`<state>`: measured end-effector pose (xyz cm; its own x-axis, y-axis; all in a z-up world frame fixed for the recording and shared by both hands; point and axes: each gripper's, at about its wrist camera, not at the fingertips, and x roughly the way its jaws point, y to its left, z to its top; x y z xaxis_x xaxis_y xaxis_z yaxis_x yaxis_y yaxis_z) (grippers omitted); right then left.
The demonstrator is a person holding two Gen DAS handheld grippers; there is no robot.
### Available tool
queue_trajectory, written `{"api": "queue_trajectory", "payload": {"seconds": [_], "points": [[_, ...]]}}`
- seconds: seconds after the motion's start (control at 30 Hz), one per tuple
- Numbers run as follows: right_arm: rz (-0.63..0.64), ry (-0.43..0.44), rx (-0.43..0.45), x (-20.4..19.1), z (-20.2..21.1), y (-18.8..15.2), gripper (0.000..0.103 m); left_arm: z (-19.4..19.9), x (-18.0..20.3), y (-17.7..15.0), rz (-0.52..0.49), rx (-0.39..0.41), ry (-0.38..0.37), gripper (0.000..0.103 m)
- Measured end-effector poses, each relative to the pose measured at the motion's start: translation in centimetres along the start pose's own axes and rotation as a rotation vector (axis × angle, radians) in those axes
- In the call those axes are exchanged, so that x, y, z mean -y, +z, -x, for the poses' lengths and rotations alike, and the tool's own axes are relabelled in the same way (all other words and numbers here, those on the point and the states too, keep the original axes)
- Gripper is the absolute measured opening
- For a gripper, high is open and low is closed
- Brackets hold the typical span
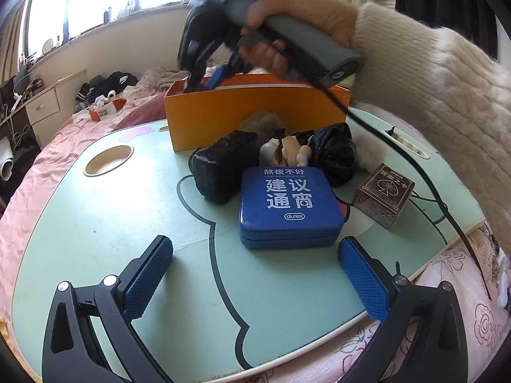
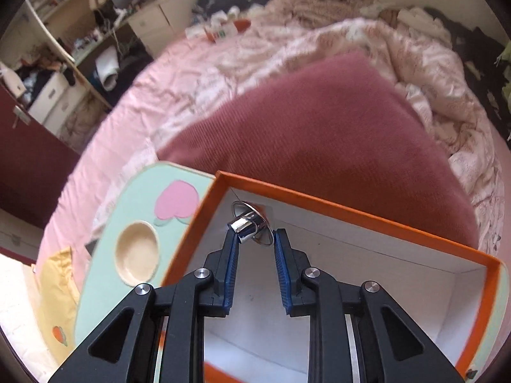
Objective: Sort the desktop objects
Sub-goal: 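Lift the silver knob out and drop it onto the pile, right gripper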
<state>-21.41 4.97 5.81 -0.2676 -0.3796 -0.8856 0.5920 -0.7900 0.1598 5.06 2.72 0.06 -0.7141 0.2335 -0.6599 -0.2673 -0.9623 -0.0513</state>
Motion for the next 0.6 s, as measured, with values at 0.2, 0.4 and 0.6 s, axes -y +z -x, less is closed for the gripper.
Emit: {"api": "queue_trajectory", "payload": {"seconds": [0.2,0.4,0.6], "points": [[0.109,0.028,0.181,-1.8,9.3,-5.6,0.022,0.0,0.0,0.0,0.001,0.0,0.002,0.103],[0.113,0.078,0.181,-0.3,12.4,-13.6,0.022,0.0,0.0,0.0,0.001,0.0,0.004,0.103],[0.057,0.091,0.172,2.0,10.8,-16.9,0.041,-0.2,-0.1,0.2,0.001,-0.001,0.005,0.103]]}}
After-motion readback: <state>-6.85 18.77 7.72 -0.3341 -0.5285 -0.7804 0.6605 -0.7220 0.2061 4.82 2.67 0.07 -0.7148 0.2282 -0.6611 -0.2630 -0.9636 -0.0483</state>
